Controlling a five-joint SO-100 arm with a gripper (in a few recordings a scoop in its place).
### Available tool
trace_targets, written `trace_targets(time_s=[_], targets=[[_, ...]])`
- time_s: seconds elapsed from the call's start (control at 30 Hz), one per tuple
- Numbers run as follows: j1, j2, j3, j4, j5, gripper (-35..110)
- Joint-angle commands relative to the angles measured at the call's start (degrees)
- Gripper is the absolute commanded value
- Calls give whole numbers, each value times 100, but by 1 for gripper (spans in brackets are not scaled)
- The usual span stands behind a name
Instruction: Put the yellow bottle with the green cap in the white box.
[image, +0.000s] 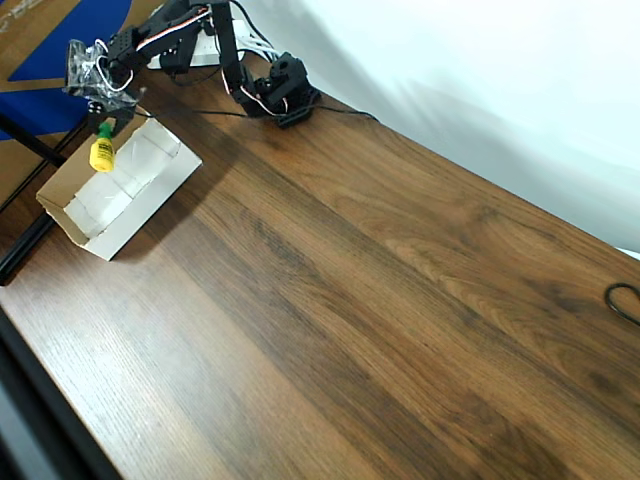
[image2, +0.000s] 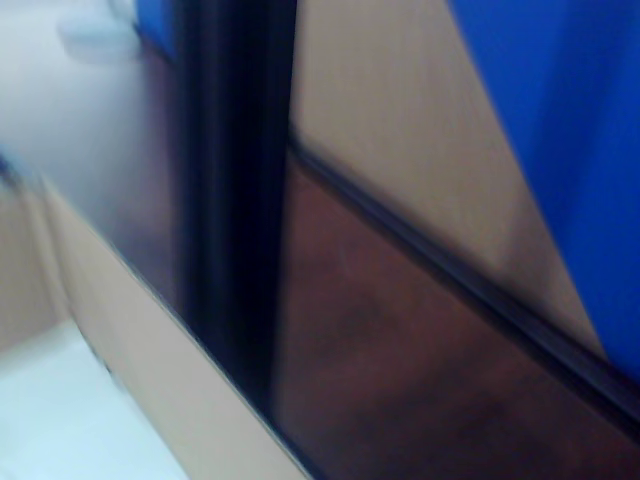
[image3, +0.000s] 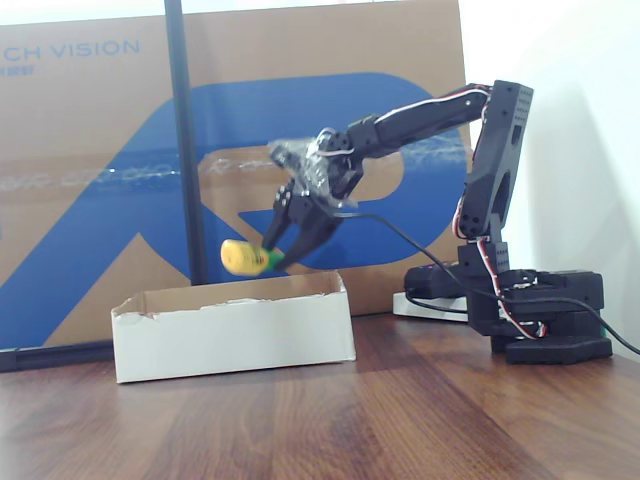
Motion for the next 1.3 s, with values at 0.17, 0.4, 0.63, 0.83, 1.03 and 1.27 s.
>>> trace_targets(time_s=[0.17, 0.4, 0.63, 0.83, 1.03, 1.27], targets=[[-132, 782, -123, 141, 141, 27], [-659, 1002, 176, 299, 79, 13], [-1793, 2136, 1626, 229, -149, 0], [-2918, 3771, 3094, 35, -325, 0], [-3656, 6021, 4605, 721, -747, 0], [-4175, 9211, 6100, 2566, -853, 0]])
